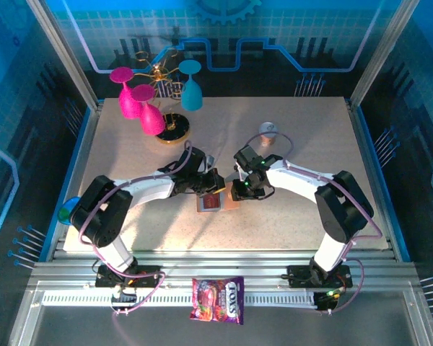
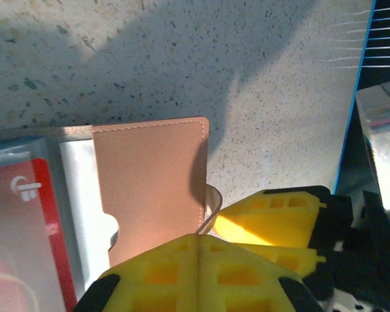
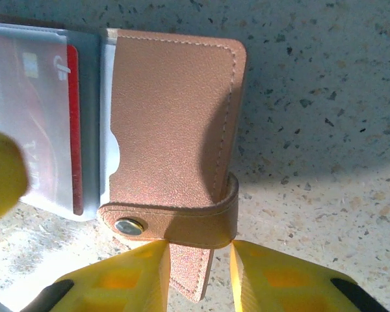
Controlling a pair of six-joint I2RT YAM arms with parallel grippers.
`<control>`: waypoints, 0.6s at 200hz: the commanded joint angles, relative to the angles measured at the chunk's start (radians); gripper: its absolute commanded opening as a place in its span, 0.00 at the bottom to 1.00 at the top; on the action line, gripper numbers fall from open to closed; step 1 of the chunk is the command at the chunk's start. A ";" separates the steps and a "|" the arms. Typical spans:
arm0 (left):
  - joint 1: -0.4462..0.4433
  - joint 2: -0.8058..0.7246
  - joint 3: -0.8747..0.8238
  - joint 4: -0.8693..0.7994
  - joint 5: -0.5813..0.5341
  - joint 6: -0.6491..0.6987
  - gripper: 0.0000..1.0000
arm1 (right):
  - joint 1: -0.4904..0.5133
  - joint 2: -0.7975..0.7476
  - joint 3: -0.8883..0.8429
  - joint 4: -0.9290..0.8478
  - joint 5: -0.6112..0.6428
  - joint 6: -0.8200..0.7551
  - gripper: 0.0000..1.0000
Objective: Take the credit cards out of the card holder
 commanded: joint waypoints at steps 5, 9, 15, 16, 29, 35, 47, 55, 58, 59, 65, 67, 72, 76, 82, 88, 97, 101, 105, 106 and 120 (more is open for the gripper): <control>-0.002 -0.039 -0.008 -0.140 -0.064 0.078 0.01 | 0.015 0.026 -0.023 0.003 0.029 0.006 0.32; 0.000 -0.041 -0.009 -0.150 -0.067 0.083 0.01 | 0.015 0.027 -0.023 0.003 0.031 0.006 0.32; 0.000 -0.043 -0.013 -0.160 -0.072 0.090 0.01 | 0.015 0.031 -0.024 0.002 0.036 0.005 0.32; 0.000 -0.043 -0.014 -0.161 -0.073 0.091 0.01 | 0.015 0.031 -0.025 0.002 0.036 0.005 0.32; 0.000 -0.042 -0.022 -0.175 -0.078 0.099 0.01 | 0.016 0.039 -0.029 0.003 0.045 0.006 0.32; 0.001 -0.040 -0.026 -0.180 -0.081 0.102 0.01 | 0.015 0.042 -0.031 0.003 0.049 0.006 0.32; 0.003 -0.036 -0.035 -0.186 -0.085 0.104 0.01 | 0.016 0.054 -0.034 0.005 0.054 0.008 0.32; 0.003 -0.034 -0.041 -0.186 -0.086 0.105 0.01 | 0.017 0.061 -0.035 0.005 0.056 0.010 0.32; 0.003 -0.032 -0.044 -0.187 -0.088 0.105 0.01 | 0.017 0.063 -0.037 0.006 0.058 0.010 0.32; 0.004 -0.032 -0.045 -0.187 -0.088 0.105 0.01 | 0.017 0.063 -0.037 0.006 0.059 0.010 0.32; 0.004 -0.029 -0.049 -0.189 -0.091 0.106 0.01 | 0.017 0.067 -0.039 0.007 0.062 0.012 0.32; 0.005 -0.028 -0.050 -0.191 -0.092 0.108 0.01 | 0.017 0.068 -0.040 0.007 0.063 0.013 0.32; 0.004 -0.025 -0.052 -0.195 -0.095 0.110 0.01 | 0.018 0.071 -0.041 0.007 0.066 0.014 0.32; 0.006 -0.024 -0.055 -0.199 -0.098 0.112 0.01 | 0.018 0.072 -0.042 0.005 0.069 0.016 0.32; 0.006 -0.021 -0.057 -0.206 -0.103 0.116 0.01 | 0.018 0.074 -0.041 0.002 0.072 0.017 0.33; 0.007 -0.020 -0.059 -0.214 -0.108 0.118 0.01 | 0.018 0.073 -0.042 0.001 0.072 0.018 0.33; 0.008 -0.021 -0.064 -0.218 -0.113 0.123 0.01 | 0.018 0.068 -0.043 -0.002 0.076 0.021 0.33; 0.009 -0.021 -0.066 -0.221 -0.114 0.124 0.01 | 0.018 0.062 -0.043 -0.003 0.078 0.022 0.33; 0.010 -0.021 -0.067 -0.222 -0.116 0.125 0.01 | 0.018 0.058 -0.044 -0.004 0.079 0.023 0.33; 0.010 -0.022 -0.068 -0.223 -0.116 0.126 0.01 | 0.018 0.056 -0.044 -0.005 0.079 0.023 0.34; 0.014 -0.025 -0.071 -0.226 -0.118 0.131 0.01 | 0.018 0.030 -0.040 -0.017 0.084 0.025 0.35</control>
